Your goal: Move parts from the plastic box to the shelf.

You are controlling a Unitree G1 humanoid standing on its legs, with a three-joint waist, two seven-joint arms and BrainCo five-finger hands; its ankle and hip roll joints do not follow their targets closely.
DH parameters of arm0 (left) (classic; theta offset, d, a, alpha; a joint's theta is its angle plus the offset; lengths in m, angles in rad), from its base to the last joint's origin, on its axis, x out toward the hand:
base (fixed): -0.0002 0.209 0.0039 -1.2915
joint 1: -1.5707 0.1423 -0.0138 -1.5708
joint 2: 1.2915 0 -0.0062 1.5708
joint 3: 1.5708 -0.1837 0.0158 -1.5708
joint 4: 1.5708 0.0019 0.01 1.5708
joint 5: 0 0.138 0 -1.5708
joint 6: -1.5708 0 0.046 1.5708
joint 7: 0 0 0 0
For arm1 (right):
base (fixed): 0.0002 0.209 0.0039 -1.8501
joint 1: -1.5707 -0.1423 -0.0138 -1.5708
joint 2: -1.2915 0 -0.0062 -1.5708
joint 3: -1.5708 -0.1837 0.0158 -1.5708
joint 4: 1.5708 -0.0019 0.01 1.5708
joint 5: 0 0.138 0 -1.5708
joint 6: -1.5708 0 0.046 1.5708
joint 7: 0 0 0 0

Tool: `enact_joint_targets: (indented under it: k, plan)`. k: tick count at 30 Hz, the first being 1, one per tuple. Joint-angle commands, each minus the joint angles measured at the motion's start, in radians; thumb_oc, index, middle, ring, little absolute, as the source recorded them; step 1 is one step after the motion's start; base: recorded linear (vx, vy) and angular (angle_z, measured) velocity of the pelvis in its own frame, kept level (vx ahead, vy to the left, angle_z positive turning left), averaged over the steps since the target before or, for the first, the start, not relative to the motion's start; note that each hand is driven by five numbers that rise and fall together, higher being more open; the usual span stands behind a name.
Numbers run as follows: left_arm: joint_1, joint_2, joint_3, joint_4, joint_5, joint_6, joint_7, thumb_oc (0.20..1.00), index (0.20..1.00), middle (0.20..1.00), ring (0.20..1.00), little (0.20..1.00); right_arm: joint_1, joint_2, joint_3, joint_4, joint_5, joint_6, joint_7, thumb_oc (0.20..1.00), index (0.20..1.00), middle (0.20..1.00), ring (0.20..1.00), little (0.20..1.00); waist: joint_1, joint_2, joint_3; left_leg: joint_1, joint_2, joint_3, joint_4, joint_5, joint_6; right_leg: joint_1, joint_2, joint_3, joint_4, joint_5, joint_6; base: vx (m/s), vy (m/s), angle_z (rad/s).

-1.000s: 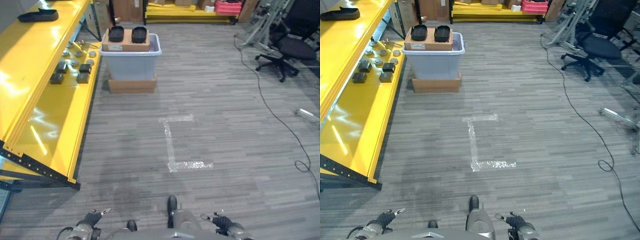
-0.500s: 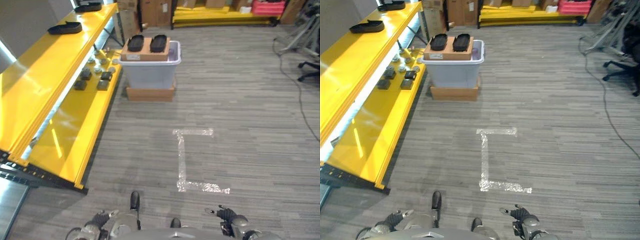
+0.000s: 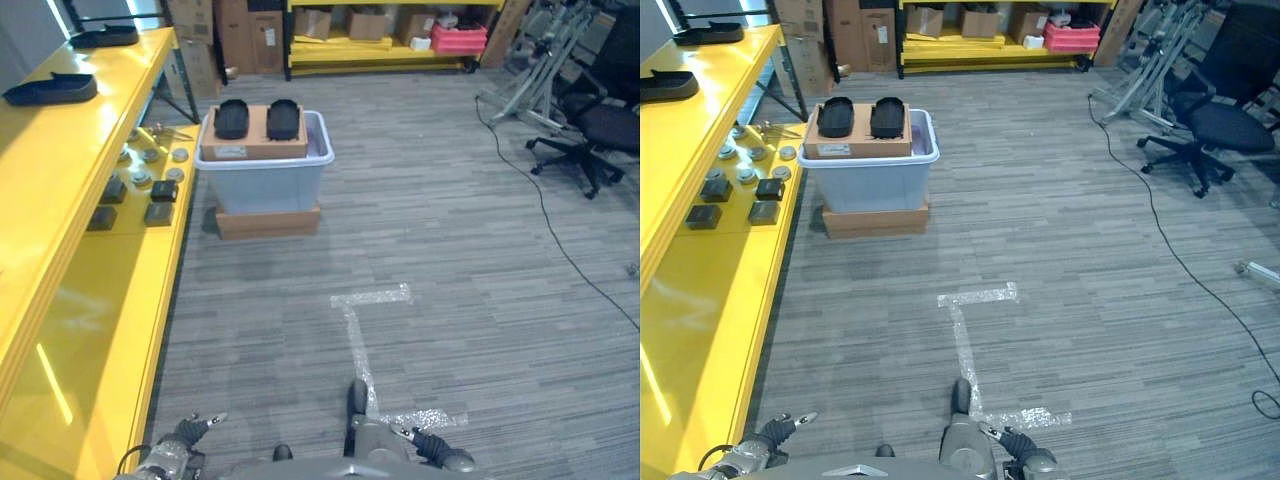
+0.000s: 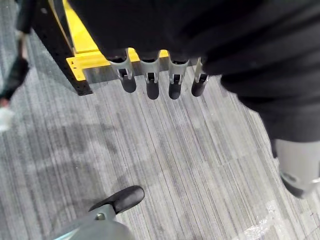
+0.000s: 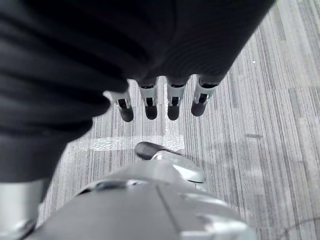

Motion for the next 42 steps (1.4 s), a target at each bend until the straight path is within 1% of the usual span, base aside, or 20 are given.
enact_joint_targets:
  k: [1, 3, 4, 7, 9, 13, 14, 19, 22, 24, 27, 29, 31, 32, 33, 34, 35, 36, 39, 42]
  plan:
    - [-0.021, -0.018, -0.002, -0.016, -0.008, -0.028, 0.006, 1.000, 1.000, 1.000, 1.000, 1.000, -0.017, -0.030, 0.009, 0.055, -0.028, 0.016, 0.005, 1.000, 1.000, 1.000, 1.000, 1.000, 0.014, 0.007, 0.005, 0.022, 0.079, -0.048, 0.133, -0.099, -0.070, 0.106, -0.008, -0.031, 0.025, 0.078, 0.049, 0.36, -0.203, 0.41]
    - [-0.020, -0.024, -0.010, -0.018, -0.003, -0.031, 0.009, 1.000, 1.000, 1.000, 1.000, 1.000, -0.020, -0.038, 0.018, 0.063, -0.039, 0.015, 0.008, 1.000, 1.000, 1.000, 1.000, 1.000, 0.009, 0.013, -0.004, 0.017, 0.088, -0.060, 0.190, -0.084, -0.082, 0.114, 0.003, -0.025, 0.042, 0.066, 0.029, 0.27, -0.183, 0.36]
    - [-0.014, -0.032, -0.011, -0.025, -0.018, -0.029, 0.008, 1.000, 1.000, 1.000, 1.000, 1.000, -0.026, -0.052, 0.037, 0.073, -0.068, 0.014, 0.008, 1.000, 1.000, 1.000, 1.000, 1.000, 0.014, 0.019, -0.007, -0.024, 0.108, -0.074, 0.299, -0.026, -0.113, 0.149, 0.019, -0.041, 0.042, 0.040, 0.001, 0.25, -0.222, 0.52]
    - [-0.016, -0.055, -0.034, -0.022, -0.013, -0.026, -0.006, 1.000, 1.000, 1.000, 1.000, 1.000, -0.048, -0.084, 0.067, 0.062, -0.111, 0.013, 0.004, 1.000, 1.000, 1.000, 1.000, 1.000, 0.033, 0.003, 0.017, -0.132, 0.089, -0.114, 0.524, 0.068, -0.141, 0.210, 0.022, -0.058, 0.016, 0.025, -0.027, 0.26, -0.267, 0.28]
    - [-0.019, -0.062, -0.052, -0.021, 0.004, -0.024, -0.005, 1.000, 1.000, 1.000, 1.000, 1.000, -0.069, -0.103, 0.058, 0.047, -0.087, 0.011, 0.008, 1.000, 1.000, 1.000, 1.000, 1.000, 0.043, -0.013, 0.031, -0.196, 0.104, -0.067, 0.572, 0.095, -0.149, 0.248, 0.020, -0.068, -0.006, 0.004, -0.041, 0.22, -0.207, -0.13]
    - [0.004, -0.067, -0.053, -0.012, 0.018, -0.021, -0.011, 1.000, 1.000, 1.000, 1.000, 1.000, -0.077, -0.122, 0.000, 0.075, 0.018, 0.017, 0.025, 1.000, 1.000, 1.000, 1.000, 1.000, 0.083, -0.005, 0.036, -0.271, 0.112, 0.011, 0.332, 0.052, -0.122, 0.320, 0.033, -0.100, -0.040, -0.034, -0.029, 0.33, -0.095, 0.12]
    - [0.023, -0.066, -0.056, -0.002, 0.029, -0.020, -0.010, 1.000, 1.000, 1.000, 1.000, 1.000, -0.079, -0.128, 0.000, 0.070, 0.015, 0.012, 0.018, 1.000, 1.000, 1.000, 1.000, 1.000, 0.102, 0.021, 0.030, -0.299, 0.105, 0.000, 0.175, 0.121, -0.117, 0.343, 0.059, -0.099, -0.050, -0.051, -0.022, 0.36, -0.009, 0.14]
    - [0.047, -0.056, -0.052, 0.033, 0.043, -0.010, -0.010, 1.000, 1.000, 1.000, 1.000, 1.000, -0.109, -0.136, 0.001, 0.056, 0.003, 0.002, -0.011, 1.000, 1.000, 1.000, 1.000, 1.000, 0.128, 0.046, 0.028, -0.318, 0.110, 0.001, 0.034, 0.197, -0.134, 0.397, 0.082, -0.074, -0.053, -0.099, -0.017, 0.34, 0.044, -0.19]
    - [0.061, -0.048, -0.035, 0.050, 0.052, -0.009, -0.010, 1.000, 1.000, 1.000, 1.000, 1.000, -0.107, -0.116, 0.008, 0.042, 0.002, 0.001, -0.002, 1.000, 1.000, 1.000, 1.000, 1.000, 0.139, 0.042, 0.002, -0.290, 0.110, 0.005, 0.048, 0.201, -0.116, 0.429, 0.083, -0.062, -0.020, -0.136, -0.012, 0.28, 0.097, -0.49]
    - [0.056, -0.025, -0.024, 0.056, 0.073, -0.008, -0.019, 1.000, 1.000, 1.000, 1.000, 1.000, -0.082, -0.090, 0.008, 0.046, 0.005, 0.002, 0.020, 1.000, 1.000, 1.000, 1.000, 1.000, 0.142, 0.013, -0.030, -0.271, 0.092, 0.018, 0.100, 0.143, -0.078, 0.422, 0.048, -0.061, 0.103, -0.153, 0.022, 0.47, 0.294, -0.11]
    - [0.025, 0.008, -0.010, 0.017, 0.047, -0.013, -0.004, 1.000, 1.000, 1.000, 1.000, 1.000, -0.083, -0.084, -0.023, 0.023, 0.035, -0.005, 0.012, 1.000, 1.000, 1.000, 1.000, 1.000, 0.122, 0.016, -0.019, -0.208, 0.077, 0.035, 0.125, 0.083, -0.028, 0.300, -0.001, -0.022, 0.418, -0.025, 0.072, 0.33, 0.301, 0.02]
    - [0.005, 0.021, -0.001, -0.004, 0.022, -0.014, 0.011, 1.000, 1.000, 1.000, 1.000, 1.000, -0.101, -0.084, -0.049, -0.002, 0.065, -0.013, -0.013, 1.000, 1.000, 1.000, 1.000, 1.000, 0.109, 0.030, 0.005, -0.171, 0.088, 0.040, 0.128, 0.057, -0.020, 0.240, -0.012, -0.037, 0.511, 0.004, 0.079, 0.21, 0.158, -0.01]
    - [-0.010, 0.027, -0.002, -0.012, 0.016, -0.014, 0.019, 1.000, 1.000, 1.000, 1.000, 1.000, -0.111, -0.082, -0.062, -0.018, 0.074, -0.017, -0.022, 1.000, 1.000, 1.000, 1.000, 1.000, 0.103, 0.037, 0.013, -0.128, 0.090, 0.056, 0.127, 0.031, -0.018, 0.207, -0.059, -0.110, 0.462, -0.005, 0.064, 0.32, 0.056, -0.12]
    - [-0.014, 0.031, 0.001, -0.012, 0.014, -0.017, 0.021, 1.000, 1.000, 1.000, 1.000, 1.000, -0.108, -0.085, -0.061, -0.029, 0.051, -0.019, -0.034, 1.000, 1.000, 1.000, 1.000, 1.000, 0.095, 0.039, 0.015, -0.089, 0.100, 0.065, 0.111, 0.014, -0.034, 0.211, -0.091, -0.188, 0.322, -0.024, 0.052, 0.43, -0.106, -0.40]
    - [-0.015, 0.024, 0.003, -0.016, 0.004, -0.024, 0.026, 1.000, 1.000, 1.000, 1.000, 1.000, -0.112, -0.083, -0.055, -0.040, 0.040, -0.024, -0.050, 1.000, 1.000, 1.000, 1.000, 1.000, 0.085, 0.029, 0.013, -0.072, 0.097, 0.070, 0.095, 0.002, -0.047, 0.201, -0.089, -0.191, 0.180, -0.007, 0.056, 0.43, -0.170, -0.57]
    - [-0.016, 0.020, 0.000, -0.016, 0.004, -0.026, 0.028, 1.000, 1.000, 1.000, 1.000, 1.000, -0.110, -0.081, -0.056, -0.042, 0.047, -0.026, -0.056, 1.000, 1.000, 1.000, 1.000, 1.000, 0.078, 0.027, 0.013, -0.057, 0.097, 0.065, 0.086, -0.003, -0.052, 0.193, -0.069, -0.157, 0.113, 0.012, 0.058, 0.45, -0.220, -0.41]
    - [-0.019, 0.009, -0.010, -0.012, 0.007, -0.029, 0.034, 1.000, 1.000, 1.000, 1.000, 1.000, -0.109, -0.079, -0.051, -0.056, 0.048, -0.033, -0.073, 1.000, 1.000, 1.000, 1.000, 1.000, 0.055, 0.023, 0.011, -0.028, 0.099, 0.046, 0.065, -0.010, -0.063, 0.148, -0.037, -0.054, 0.036, 0.046, 0.067, 0.52, -0.261, -0.21]
    - [-0.017, -0.008, -0.017, -0.001, 0.010, -0.030, 0.033, 1.000, 1.000, 1.000, 1.000, 1.000, -0.100, -0.080, -0.037, -0.061, 0.020, -0.033, -0.077, 1.000, 1.000, 1.000, 1.000, 1.000, 0.039, 0.030, 0.010, 0.008, 0.117, 0.033, 0.046, -0.023, -0.077, 0.123, -0.028, -0.004, 0.012, 0.071, 0.077, 0.49, -0.276, 0.26]
    - [-0.004, -0.028, -0.044, 0.024, 0.062, -0.029, 0.026, 1.000, 1.000, 1.000, 1.000, 1.000, -0.085, -0.083, 0.021, -0.100, -0.064, -0.041, -0.087, 1.000, 1.000, 1.000, 1.000, 1.000, 0.025, 0.028, -0.002, 0.023, 0.134, 0.016, 0.068, -0.046, -0.092, 0.138, -0.014, 0.013, 0.038, 0.053, 0.059, 0.31, -0.272, 0.70]
    - [0.009, -0.048, -0.042, 0.009, 0.048, -0.030, 0.039, 1.000, 1.000, 1.000, 1.000, 1.000, -0.062, -0.104, 0.034, -0.158, -0.064, -0.052, -0.078, 1.000, 1.000, 1.000, 1.000, 1.000, 0.014, 0.035, 0.007, -0.046, 0.140, -0.009, 0.241, -0.012, -0.129, 0.173, -0.008, -0.032, 0.041, 0.028, 0.025, 0.17, -0.215, 0.53]
